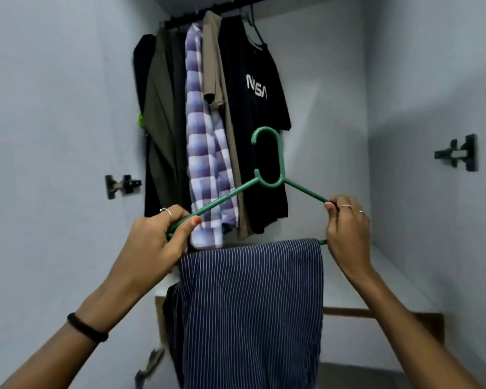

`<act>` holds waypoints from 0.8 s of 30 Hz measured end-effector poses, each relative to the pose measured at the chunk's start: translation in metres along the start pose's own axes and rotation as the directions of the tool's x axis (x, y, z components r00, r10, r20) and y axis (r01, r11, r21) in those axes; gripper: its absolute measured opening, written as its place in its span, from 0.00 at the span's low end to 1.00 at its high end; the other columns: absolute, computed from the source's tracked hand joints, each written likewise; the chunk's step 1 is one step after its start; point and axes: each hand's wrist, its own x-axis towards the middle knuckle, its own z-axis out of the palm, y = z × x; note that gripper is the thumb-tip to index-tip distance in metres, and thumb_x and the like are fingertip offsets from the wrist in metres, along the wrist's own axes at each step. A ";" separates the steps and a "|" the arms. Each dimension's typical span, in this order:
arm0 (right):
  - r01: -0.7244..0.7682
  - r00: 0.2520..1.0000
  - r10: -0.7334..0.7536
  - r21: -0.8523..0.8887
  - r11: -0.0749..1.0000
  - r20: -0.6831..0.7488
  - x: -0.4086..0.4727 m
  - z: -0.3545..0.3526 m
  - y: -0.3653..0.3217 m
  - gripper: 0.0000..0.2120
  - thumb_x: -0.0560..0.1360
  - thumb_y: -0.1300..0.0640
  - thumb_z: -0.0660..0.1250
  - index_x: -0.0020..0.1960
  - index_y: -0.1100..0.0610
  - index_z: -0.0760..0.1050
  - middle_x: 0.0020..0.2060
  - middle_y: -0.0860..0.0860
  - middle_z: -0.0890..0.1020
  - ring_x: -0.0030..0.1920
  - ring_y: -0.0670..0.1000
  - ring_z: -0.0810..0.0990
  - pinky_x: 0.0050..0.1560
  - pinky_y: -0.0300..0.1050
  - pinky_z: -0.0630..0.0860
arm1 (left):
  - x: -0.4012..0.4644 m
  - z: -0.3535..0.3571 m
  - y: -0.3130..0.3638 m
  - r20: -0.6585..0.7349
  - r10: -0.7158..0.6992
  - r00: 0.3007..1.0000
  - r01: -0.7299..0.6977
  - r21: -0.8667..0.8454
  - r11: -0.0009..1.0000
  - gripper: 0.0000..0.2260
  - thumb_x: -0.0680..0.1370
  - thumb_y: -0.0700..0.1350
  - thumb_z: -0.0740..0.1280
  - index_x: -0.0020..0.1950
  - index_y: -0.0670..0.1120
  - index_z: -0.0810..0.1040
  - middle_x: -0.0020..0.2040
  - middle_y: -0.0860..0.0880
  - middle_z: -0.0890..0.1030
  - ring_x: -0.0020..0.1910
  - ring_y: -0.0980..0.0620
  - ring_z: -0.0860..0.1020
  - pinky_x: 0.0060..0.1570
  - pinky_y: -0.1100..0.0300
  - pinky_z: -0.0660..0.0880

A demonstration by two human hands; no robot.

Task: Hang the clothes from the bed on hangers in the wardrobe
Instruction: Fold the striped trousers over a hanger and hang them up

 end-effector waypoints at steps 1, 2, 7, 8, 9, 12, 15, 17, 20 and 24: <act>0.000 1.000 0.001 0.032 0.999 -0.017 0.017 0.013 0.012 0.09 0.81 0.57 0.58 0.50 0.61 0.74 0.45 0.54 0.77 0.44 0.57 0.75 0.48 0.57 0.73 | 0.022 0.013 -0.005 -0.055 0.059 0.997 -0.058 0.036 0.998 0.08 0.78 0.43 0.66 0.39 0.44 0.77 0.25 0.51 0.74 0.24 0.58 0.72 0.24 0.69 0.66; 0.002 1.000 0.001 0.080 0.997 -0.028 0.033 0.024 0.021 0.09 0.81 0.57 0.59 0.50 0.61 0.75 0.45 0.53 0.77 0.44 0.56 0.75 0.47 0.58 0.74 | 0.042 0.024 -0.008 -0.107 0.109 0.988 -0.102 0.071 0.992 0.08 0.78 0.42 0.67 0.39 0.43 0.79 0.25 0.52 0.73 0.26 0.59 0.72 0.26 0.70 0.64; -0.006 0.997 0.027 0.292 0.957 -0.066 0.132 0.080 0.067 0.09 0.80 0.57 0.63 0.53 0.61 0.78 0.46 0.54 0.80 0.46 0.51 0.77 0.47 0.44 0.73 | 0.161 0.075 -0.024 -0.268 0.234 0.934 -0.196 0.160 0.967 0.09 0.77 0.45 0.67 0.42 0.42 0.83 0.30 0.49 0.78 0.32 0.55 0.73 0.31 0.67 0.64; 0.008 0.995 0.022 0.300 0.954 -0.095 0.158 0.092 0.077 0.09 0.80 0.58 0.63 0.55 0.60 0.79 0.49 0.54 0.80 0.48 0.51 0.78 0.50 0.46 0.75 | 0.191 0.085 -0.026 -0.285 0.244 0.927 -0.200 0.174 0.964 0.09 0.77 0.45 0.68 0.42 0.42 0.83 0.30 0.48 0.79 0.33 0.54 0.74 0.31 0.69 0.64; 0.022 0.992 0.015 0.291 0.957 -0.126 0.180 0.102 0.085 0.10 0.79 0.58 0.63 0.56 0.59 0.78 0.51 0.55 0.80 0.51 0.53 0.78 0.54 0.50 0.76 | 0.216 0.093 -0.027 -0.298 0.245 0.922 -0.196 0.185 0.963 0.09 0.78 0.45 0.68 0.42 0.42 0.83 0.30 0.47 0.79 0.32 0.52 0.74 0.30 0.71 0.65; 0.050 0.978 0.004 0.248 0.967 -0.211 0.236 0.125 0.110 0.13 0.78 0.60 0.62 0.62 0.57 0.77 0.58 0.56 0.78 0.58 0.57 0.76 0.62 0.53 0.73 | 0.286 0.117 -0.028 -0.342 0.301 0.890 -0.224 0.248 0.943 0.10 0.78 0.46 0.67 0.43 0.41 0.83 0.31 0.46 0.80 0.27 0.54 0.75 0.31 0.67 0.69; 0.070 0.974 -0.003 0.291 0.954 -0.225 0.267 0.143 0.134 0.12 0.78 0.62 0.63 0.61 0.59 0.78 0.59 0.57 0.78 0.60 0.57 0.75 0.62 0.46 0.69 | 0.344 0.141 -0.029 -0.383 0.368 0.847 -0.242 0.338 0.910 0.14 0.79 0.49 0.65 0.42 0.40 0.82 0.35 0.44 0.81 0.33 0.47 0.77 0.39 0.50 0.73; 0.120 0.973 -0.057 0.283 0.952 -0.222 0.273 0.157 0.154 0.10 0.78 0.63 0.63 0.57 0.59 0.80 0.56 0.57 0.78 0.59 0.57 0.75 0.61 0.47 0.69 | 0.384 0.156 -0.031 -0.394 0.389 0.832 -0.228 0.396 0.890 0.15 0.78 0.50 0.64 0.44 0.40 0.83 0.38 0.42 0.82 0.39 0.43 0.78 0.42 0.49 0.73; 0.131 0.976 -0.076 0.273 0.953 -0.204 0.280 0.178 0.181 0.08 0.77 0.64 0.64 0.52 0.59 0.81 0.53 0.56 0.78 0.56 0.57 0.75 0.58 0.48 0.70 | 0.438 0.173 -0.029 -0.360 0.399 0.843 -0.196 0.487 0.851 0.17 0.77 0.53 0.63 0.44 0.40 0.82 0.40 0.40 0.82 0.43 0.39 0.78 0.43 0.48 0.74; 0.106 0.985 -0.056 0.316 0.943 -0.163 0.285 0.199 0.217 0.08 0.76 0.65 0.64 0.48 0.57 0.81 0.51 0.51 0.77 0.53 0.55 0.76 0.53 0.48 0.70 | 0.501 0.192 -0.025 -0.364 0.346 0.864 -0.107 0.540 0.835 0.15 0.78 0.51 0.65 0.46 0.39 0.80 0.39 0.41 0.77 0.43 0.36 0.77 0.38 0.51 0.71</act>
